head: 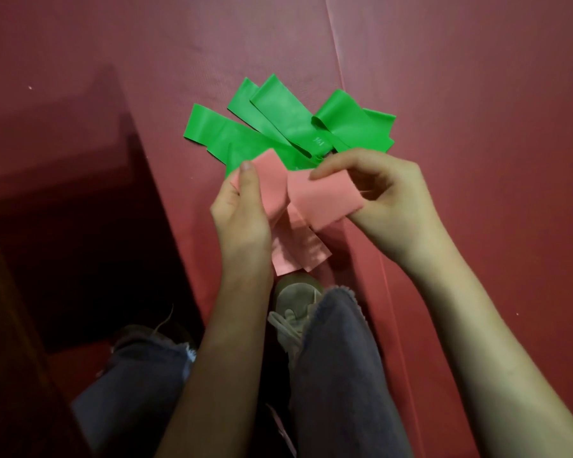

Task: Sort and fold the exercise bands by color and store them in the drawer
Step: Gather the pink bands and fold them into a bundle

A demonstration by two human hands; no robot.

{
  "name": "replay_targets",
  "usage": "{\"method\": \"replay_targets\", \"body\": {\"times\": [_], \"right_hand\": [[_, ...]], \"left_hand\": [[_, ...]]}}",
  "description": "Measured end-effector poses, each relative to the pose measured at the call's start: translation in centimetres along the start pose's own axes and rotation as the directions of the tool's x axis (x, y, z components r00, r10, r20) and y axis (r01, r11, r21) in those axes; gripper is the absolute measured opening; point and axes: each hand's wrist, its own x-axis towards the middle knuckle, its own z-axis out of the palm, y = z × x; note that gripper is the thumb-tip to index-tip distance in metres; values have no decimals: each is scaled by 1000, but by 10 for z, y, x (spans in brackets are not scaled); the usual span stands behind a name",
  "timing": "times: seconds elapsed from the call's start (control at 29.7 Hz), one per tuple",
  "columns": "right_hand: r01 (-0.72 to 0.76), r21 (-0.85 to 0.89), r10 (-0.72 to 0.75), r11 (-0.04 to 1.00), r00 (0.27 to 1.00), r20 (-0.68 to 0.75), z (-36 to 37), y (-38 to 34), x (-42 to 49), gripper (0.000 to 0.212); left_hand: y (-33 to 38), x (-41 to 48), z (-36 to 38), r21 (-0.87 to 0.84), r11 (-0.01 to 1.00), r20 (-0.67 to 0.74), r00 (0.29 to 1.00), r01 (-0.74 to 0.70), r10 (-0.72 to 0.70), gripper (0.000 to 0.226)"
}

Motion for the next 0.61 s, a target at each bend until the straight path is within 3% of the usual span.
{"method": "replay_targets", "body": {"times": [0.07, 0.13, 0.17, 0.3, 0.4, 0.47, 0.61], "right_hand": [[61, -178, -71, 982, 996, -50, 1, 3, 0, 30], [132, -276, -154, 952, 986, -61, 1, 4, 0, 14], [152, -289, -177, 945, 982, -60, 2, 5, -1, 16], [1, -19, -1, 1000, 1000, 26, 5, 3, -1, 32], [-134, 183, 116, 974, 988, 105, 17, 2, 4, 4], [-145, 249, 108, 958, 982, 157, 27, 1, 7, 19], [-170, 321, 129, 932, 981, 146, 40, 5, 7, 19]], "left_hand": [[0, 1, -1, 11, 1000, -3, 1000, -11, 11, 26], [-1, 1, -2, 24, 1000, 0, 1000, -17, 17, 26], [-2, 1, -2, 29, 999, -3, 1000, -14, 15, 26], [0, 3, -1, 29, 999, -54, 998, -28, 29, 26], [1, 1, 2, 20, 1000, -65, 998, -7, 9, 28], [3, 0, 7, -20, 999, -42, 998, 44, -45, 28], [2, 4, 7, 24, 993, -53, 992, 114, -113, 32]]}}
